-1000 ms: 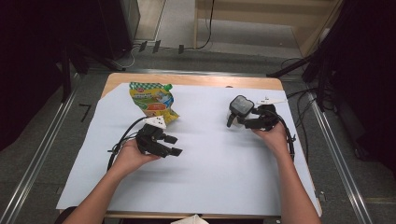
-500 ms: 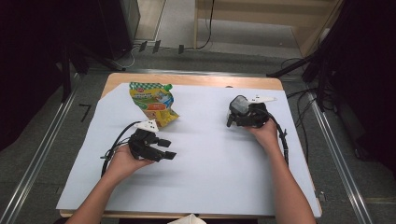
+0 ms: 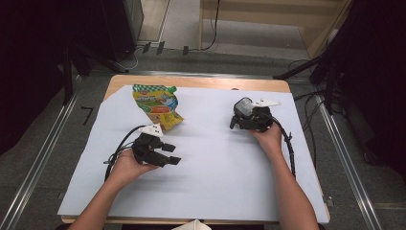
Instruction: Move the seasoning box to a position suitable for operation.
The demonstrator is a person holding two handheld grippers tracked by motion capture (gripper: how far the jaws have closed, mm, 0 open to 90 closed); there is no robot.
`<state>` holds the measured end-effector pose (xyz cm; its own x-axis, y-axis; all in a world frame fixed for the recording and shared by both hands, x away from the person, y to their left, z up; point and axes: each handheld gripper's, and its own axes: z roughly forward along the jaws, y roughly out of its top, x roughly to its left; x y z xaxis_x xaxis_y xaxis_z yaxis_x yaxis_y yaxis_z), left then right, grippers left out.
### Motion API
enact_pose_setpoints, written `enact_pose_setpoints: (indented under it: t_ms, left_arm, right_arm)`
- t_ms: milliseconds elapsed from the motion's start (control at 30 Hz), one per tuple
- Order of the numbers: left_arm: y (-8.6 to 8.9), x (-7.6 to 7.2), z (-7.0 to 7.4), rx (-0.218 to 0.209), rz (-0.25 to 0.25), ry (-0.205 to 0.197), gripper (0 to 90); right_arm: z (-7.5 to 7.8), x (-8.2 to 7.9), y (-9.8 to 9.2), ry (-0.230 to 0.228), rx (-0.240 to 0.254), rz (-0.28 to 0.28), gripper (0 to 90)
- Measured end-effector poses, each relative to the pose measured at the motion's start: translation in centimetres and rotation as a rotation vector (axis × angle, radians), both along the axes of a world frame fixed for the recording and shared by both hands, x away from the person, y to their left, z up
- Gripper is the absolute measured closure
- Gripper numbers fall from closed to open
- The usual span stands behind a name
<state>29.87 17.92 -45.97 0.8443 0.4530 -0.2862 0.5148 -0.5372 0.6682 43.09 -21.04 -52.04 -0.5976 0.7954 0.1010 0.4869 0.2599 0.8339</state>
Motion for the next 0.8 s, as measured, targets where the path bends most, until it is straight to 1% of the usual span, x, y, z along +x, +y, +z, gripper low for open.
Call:
enact_pose_setpoints:
  t_ms: [100, 133, 233, 400, 467, 500, 567, 633, 667, 700, 800]
  left_arm:
    - [0.3, 0.1, 0.1, -0.006, 0.002, -0.005, 40.7]
    - [0.4, 0.2, 0.1, -0.014, 0.009, -0.002, 40.7]
    - [0.5, 0.3, 0.2, -0.016, 0.012, 0.000, 40.7]
    - [0.4, 0.4, 0.2, -0.022, 0.011, 0.004, 40.6]
    - [0.4, 0.6, 0.3, -0.019, 0.009, 0.004, 40.2]
    - [0.4, 0.6, 0.3, -0.019, 0.009, 0.004, 40.2]
    - [0.5, 0.7, 0.4, -0.034, 0.016, 0.016, 40.3]
    - [0.5, 0.8, 0.5, -0.038, 0.012, 0.016, 40.4]
    - [0.4, 0.8, 0.5, -0.042, 0.015, 0.016, 40.4]
    - [0.4, 0.8, 0.5, -0.042, 0.015, 0.016, 40.4]
    - [0.1, 1.0, 0.6, -0.042, 0.003, 0.017, 40.4]
  right_arm:
    - [0.0, 0.0, 0.0, 0.000, 0.001, -0.004, 13.9]
    - [0.0, -0.1, 0.1, 0.000, 0.002, -0.007, 14.0]
    - [0.1, -0.2, 0.1, 0.007, 0.022, -0.008, 14.2]
    - [0.6, -0.6, 0.1, -0.004, 0.030, 0.006, 14.5]
    - [1.2, -1.2, 0.2, -0.017, 0.028, 0.015, 14.6]
    - [1.2, -1.2, 0.2, -0.017, 0.028, 0.015, 14.6]
    - [1.6, -1.6, 0.4, -0.019, 0.030, 0.029, 14.7]
    - [1.9, -2.0, 0.5, -0.026, 0.030, 0.037, 14.8]
    - [2.3, -2.5, 0.7, -0.034, 0.034, 0.048, 14.9]
    - [2.3, -2.5, 0.7, -0.034, 0.034, 0.048, 14.9]
    - [2.7, -3.3, 1.0, -0.039, 0.043, 0.063, 15.1]
